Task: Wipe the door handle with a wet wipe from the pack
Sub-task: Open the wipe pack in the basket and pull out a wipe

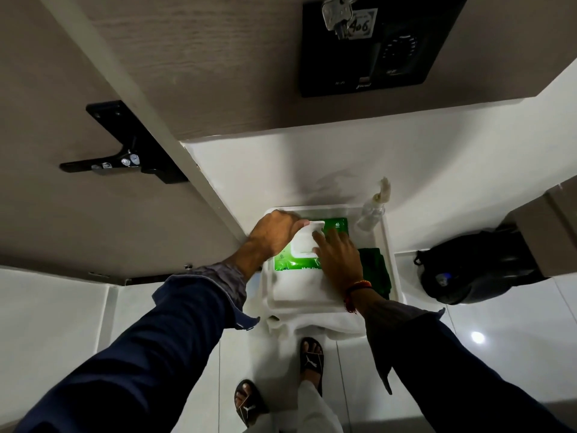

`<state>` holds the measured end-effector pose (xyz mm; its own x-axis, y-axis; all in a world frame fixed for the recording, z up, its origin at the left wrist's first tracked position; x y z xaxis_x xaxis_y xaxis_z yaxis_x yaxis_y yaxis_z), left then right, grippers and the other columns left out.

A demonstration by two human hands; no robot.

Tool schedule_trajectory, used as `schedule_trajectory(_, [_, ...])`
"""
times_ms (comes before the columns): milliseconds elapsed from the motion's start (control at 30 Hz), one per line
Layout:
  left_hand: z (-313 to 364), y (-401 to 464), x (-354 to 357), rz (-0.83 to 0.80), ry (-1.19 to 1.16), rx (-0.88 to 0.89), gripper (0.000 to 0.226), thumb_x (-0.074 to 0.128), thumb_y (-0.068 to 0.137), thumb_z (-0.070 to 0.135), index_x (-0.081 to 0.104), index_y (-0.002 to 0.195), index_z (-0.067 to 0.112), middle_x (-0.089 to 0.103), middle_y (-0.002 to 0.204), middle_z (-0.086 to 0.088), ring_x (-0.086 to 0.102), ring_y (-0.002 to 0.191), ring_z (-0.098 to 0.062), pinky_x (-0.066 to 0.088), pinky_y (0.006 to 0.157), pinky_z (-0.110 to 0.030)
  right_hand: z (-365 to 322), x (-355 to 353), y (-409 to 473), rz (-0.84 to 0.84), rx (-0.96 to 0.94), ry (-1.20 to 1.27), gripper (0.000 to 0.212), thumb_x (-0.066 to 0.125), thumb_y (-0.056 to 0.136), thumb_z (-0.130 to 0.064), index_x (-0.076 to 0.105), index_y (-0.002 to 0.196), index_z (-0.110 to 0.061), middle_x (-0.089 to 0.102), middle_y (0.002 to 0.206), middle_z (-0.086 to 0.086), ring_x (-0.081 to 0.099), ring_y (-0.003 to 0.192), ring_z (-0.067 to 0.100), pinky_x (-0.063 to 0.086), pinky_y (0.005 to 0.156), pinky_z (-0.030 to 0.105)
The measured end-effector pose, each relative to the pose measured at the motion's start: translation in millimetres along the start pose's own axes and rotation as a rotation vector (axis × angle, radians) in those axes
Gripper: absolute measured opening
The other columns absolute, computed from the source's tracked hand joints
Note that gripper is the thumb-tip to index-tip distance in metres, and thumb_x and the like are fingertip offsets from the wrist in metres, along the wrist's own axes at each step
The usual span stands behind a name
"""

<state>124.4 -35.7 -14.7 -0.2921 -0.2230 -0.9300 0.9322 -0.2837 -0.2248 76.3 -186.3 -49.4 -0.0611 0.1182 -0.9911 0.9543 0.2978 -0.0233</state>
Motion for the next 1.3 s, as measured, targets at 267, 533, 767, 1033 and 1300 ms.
schedule_trajectory(267, [3,-3,1,0.02,-0.005,-0.003,0.052,0.034,0.109,0.049,0.074,0.112,0.015,0.078,0.112,-0.008,0.07,0.104,-0.028,0.054,0.093,-0.041,-4,2,17,-0.031,0.119,0.125,0.011,0.067,0.087,-0.005,0.077,0.092,-0.006,0.065,0.109,0.018,0.064,0.098,0.04,0.055,0.075,0.044])
schedule_trajectory(533, [5,-6,-1,0.023,-0.053,0.008,0.053,0.037,0.109,0.047,0.073,0.099,0.011,0.078,0.103,-0.009,0.07,0.096,-0.028,0.055,0.089,-0.041,7,-18,-12,0.082,-0.123,0.393,0.007,0.076,0.066,-0.006,0.074,0.072,-0.004,0.062,0.116,0.022,0.058,0.1,0.043,0.052,0.084,0.045])
schedule_trajectory(767, [10,-26,17,-0.094,0.017,0.104,0.039,0.05,0.106,0.04,0.072,0.11,0.008,0.074,0.114,-0.013,0.068,0.108,-0.032,0.055,0.091,-0.043,14,-28,-30,0.004,-0.139,0.498,0.015,0.076,0.066,-0.006,0.066,0.056,-0.004,0.06,0.143,0.017,0.057,0.128,0.037,0.049,0.099,0.042])
schedule_trajectory(1033, [17,-39,51,-0.16,0.447,0.18,0.04,0.041,0.105,0.016,0.055,0.143,0.016,0.035,0.163,-0.01,0.024,0.155,-0.029,0.02,0.127,-0.047,1,-7,-20,-0.271,-0.062,0.323,0.052,0.069,0.075,-0.02,0.071,0.125,-0.005,0.067,0.135,0.011,0.066,0.115,0.036,0.057,0.086,0.038])
schedule_trajectory(1300, [4,-55,9,-0.113,-0.281,0.13,0.064,0.065,0.09,-0.005,0.048,0.15,0.005,0.041,0.16,-0.016,0.033,0.152,-0.03,0.026,0.125,-0.036,1,-40,-8,-0.2,0.178,0.768,0.018,0.066,0.072,-0.014,0.075,0.068,0.002,0.07,0.074,0.011,0.062,0.067,0.021,0.05,0.064,0.021])
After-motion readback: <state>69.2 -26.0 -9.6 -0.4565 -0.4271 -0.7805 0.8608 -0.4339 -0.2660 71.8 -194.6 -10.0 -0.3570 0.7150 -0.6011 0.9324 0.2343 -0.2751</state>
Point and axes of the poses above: each hand's wrist, its own y-axis towards the middle knuckle, its own x-axis out of the palm, z = x × y, the point moved 5 cm from there along y, towards the middle knuckle
